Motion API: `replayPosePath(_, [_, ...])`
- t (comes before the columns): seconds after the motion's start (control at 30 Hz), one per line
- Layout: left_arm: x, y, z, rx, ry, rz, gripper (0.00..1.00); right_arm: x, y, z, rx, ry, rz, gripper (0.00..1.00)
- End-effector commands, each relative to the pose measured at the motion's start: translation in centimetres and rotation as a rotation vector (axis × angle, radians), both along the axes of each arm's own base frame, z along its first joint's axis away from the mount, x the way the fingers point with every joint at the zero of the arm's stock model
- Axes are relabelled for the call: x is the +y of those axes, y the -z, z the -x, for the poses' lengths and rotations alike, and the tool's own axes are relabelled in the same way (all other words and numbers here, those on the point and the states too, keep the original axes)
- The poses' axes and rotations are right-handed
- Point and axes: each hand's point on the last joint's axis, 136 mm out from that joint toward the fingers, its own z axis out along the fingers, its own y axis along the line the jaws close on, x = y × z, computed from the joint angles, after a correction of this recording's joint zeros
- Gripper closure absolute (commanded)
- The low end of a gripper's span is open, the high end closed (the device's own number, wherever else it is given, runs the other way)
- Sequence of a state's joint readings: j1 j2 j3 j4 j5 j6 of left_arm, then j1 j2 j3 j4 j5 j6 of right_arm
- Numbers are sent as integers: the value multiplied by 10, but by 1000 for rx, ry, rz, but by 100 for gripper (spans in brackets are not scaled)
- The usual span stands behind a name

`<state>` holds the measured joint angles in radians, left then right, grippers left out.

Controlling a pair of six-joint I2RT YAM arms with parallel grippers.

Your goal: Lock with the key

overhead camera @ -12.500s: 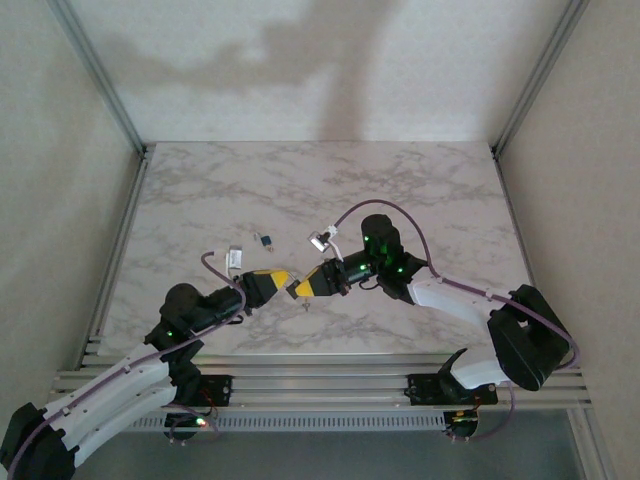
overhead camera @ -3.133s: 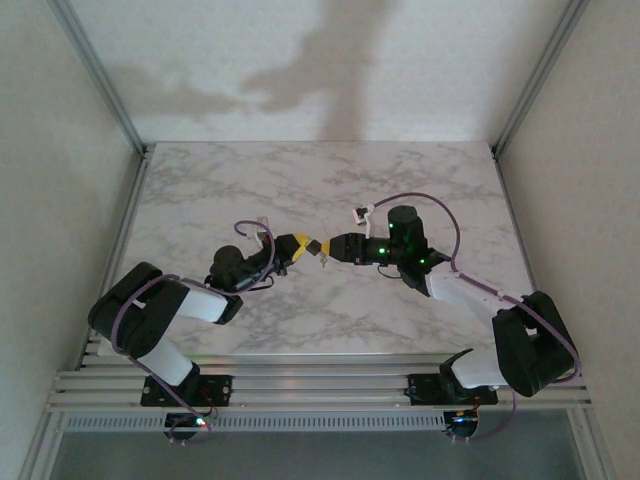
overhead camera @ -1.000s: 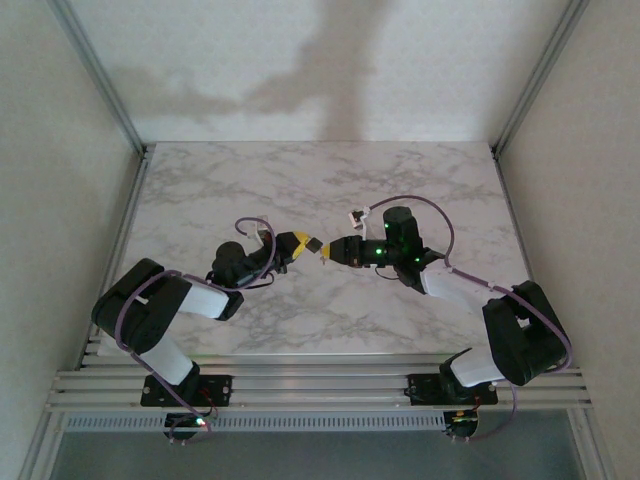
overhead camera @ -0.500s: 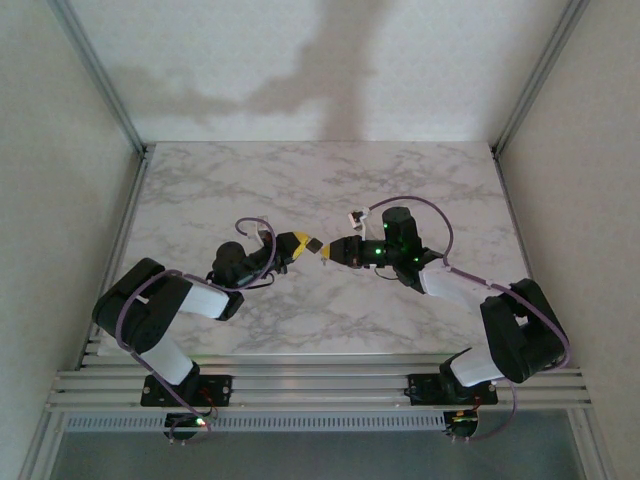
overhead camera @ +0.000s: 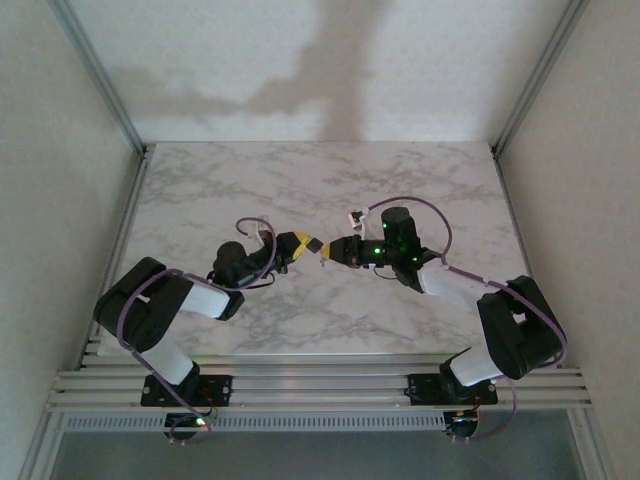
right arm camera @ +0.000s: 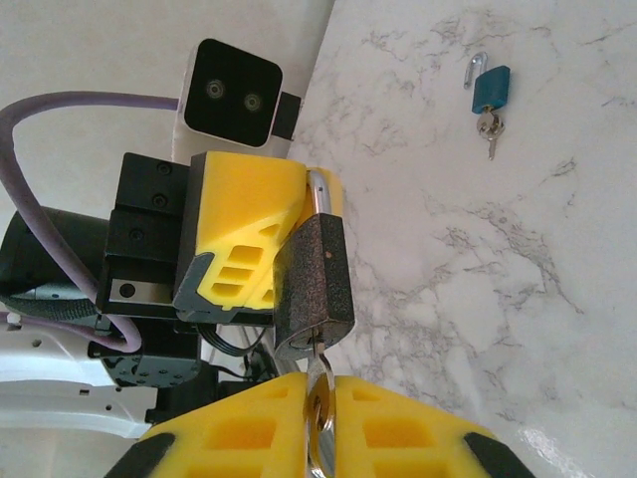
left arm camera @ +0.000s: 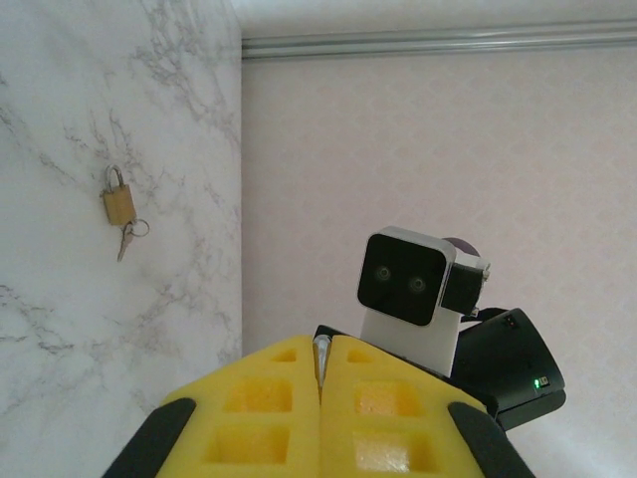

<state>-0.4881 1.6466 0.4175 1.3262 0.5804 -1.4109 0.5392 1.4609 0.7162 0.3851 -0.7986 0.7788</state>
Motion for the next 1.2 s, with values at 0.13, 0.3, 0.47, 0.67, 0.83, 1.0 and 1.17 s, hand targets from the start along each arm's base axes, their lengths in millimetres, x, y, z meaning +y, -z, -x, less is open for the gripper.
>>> replayPosePath(0.13, [-8,-22,3,-75,37,35,100,3,-12,-5,-30,-12,-31,88])
replayPosePath(0.3, [-7,-22,1,-72,28,34,100,4,-12,-5,-26,-15,-31,100])
replayPosePath(0.47, [-5,-22,0,-73,17,37,100,4,-13,-3,-24,-24,-33,100])
replayPosePath(0.67, [-3,-22,-1,-69,-1,42,100,4,-14,-3,-27,-26,-32,100])
replayPosePath(0.83, [1,-21,-3,-66,-23,47,100,4,-14,-2,-25,-29,-31,100])
replayPosePath(1.0, [4,-20,-4,-61,-36,49,100,4,-15,-1,-22,-34,-34,100])
replayPosePath(1.17, [10,-19,-6,-52,-64,53,100,5,-16,0,-20,-45,-42,100])
